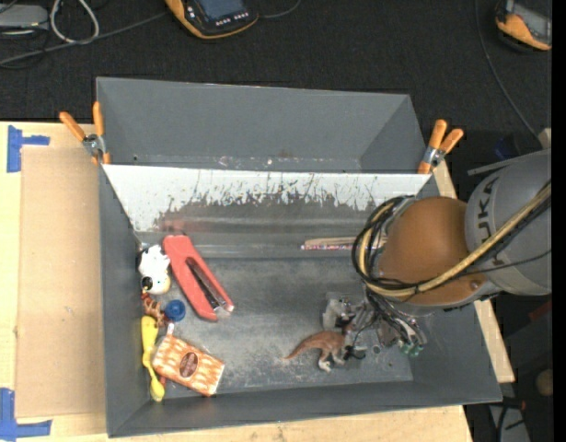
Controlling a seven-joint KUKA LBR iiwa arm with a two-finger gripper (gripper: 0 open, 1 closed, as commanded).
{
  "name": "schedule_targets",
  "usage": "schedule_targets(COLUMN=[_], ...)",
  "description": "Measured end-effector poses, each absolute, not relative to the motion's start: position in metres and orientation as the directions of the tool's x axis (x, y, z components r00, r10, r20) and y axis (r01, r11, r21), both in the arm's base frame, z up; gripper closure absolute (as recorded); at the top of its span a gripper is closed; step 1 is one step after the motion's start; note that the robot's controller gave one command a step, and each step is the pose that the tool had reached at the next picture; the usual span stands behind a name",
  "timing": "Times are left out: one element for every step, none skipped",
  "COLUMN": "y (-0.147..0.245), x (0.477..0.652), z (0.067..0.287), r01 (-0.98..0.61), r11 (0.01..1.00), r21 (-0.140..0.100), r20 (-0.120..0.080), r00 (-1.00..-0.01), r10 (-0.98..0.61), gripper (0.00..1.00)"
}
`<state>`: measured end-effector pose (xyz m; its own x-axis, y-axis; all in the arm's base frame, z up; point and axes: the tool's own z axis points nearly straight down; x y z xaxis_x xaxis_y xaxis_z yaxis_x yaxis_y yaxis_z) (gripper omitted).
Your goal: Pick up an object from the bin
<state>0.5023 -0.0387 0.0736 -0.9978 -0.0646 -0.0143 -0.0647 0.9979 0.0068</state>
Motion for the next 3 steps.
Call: schedule_targets(y=[-0.039, -0.024, -0.024], x=[0.502, 0.522, 0.521], z=[0.074, 0.072, 0.072], r01=[-0.065, -0.104, -0.104], r11=[0.998, 0.995, 0.995], r21=[0.007, 0.005, 0.006], r20=[-0.014, -0.015, -0.015], r00=[-0.998, -0.994, -0.995], r10=[-0.064, -0.104, -0.103], gripper=[1.00, 1.00, 1.00])
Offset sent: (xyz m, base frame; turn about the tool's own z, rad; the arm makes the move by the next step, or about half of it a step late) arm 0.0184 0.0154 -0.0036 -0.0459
